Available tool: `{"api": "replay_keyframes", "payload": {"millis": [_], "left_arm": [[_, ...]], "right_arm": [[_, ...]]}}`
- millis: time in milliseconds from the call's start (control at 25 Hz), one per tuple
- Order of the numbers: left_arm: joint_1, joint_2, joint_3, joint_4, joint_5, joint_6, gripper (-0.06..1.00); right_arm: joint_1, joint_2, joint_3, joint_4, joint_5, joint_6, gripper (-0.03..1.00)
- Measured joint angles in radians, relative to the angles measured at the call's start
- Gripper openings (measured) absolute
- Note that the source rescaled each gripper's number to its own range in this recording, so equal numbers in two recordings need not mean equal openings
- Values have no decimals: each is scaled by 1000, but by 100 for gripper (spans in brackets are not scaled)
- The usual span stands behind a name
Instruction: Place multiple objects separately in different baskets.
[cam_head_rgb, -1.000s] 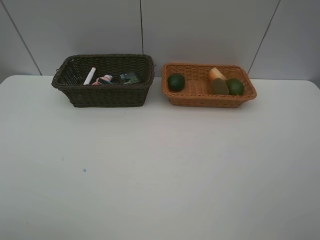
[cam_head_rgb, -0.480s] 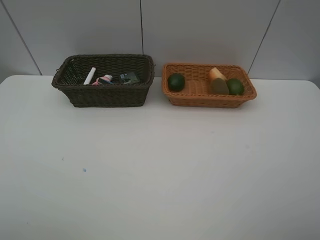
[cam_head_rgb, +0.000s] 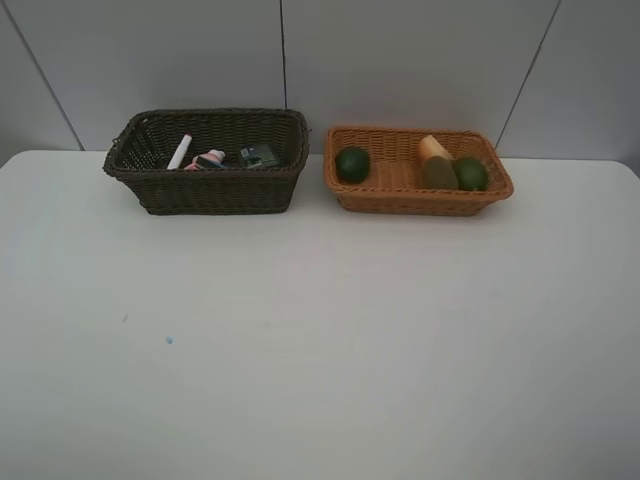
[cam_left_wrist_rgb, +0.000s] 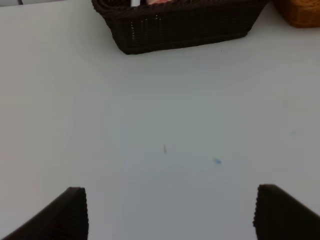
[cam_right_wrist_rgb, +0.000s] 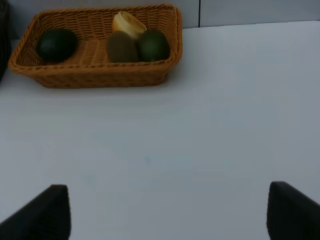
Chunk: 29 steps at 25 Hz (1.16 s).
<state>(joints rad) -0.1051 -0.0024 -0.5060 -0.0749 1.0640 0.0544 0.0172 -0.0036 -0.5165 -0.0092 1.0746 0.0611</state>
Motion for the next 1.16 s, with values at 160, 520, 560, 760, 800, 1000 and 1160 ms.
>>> {"api": "replay_keyframes", "payload": {"millis": [160,520,560,760,800,1000,1160], "left_arm": [[0,0,0,0,0,0,80],[0,0,0,0,0,0,80],[0,0,0,0,0,0,80],[0,0,0,0,0,0,80],[0,0,0,0,0,0,80],[0,0,0,0,0,0,80],[0,0,0,0,0,0,80]], "right_arm": [[0,0,0,0,-13,6,100],[0,0,0,-3,-13,9,100],[0,0,0,-3,-13,9,100],[0,0,0,-3,-13,10,100],[0,0,0,-4,-13,10,100],[0,0,0,-4,-13,10,100],[0,0,0,-4,-14,10,100]]}}
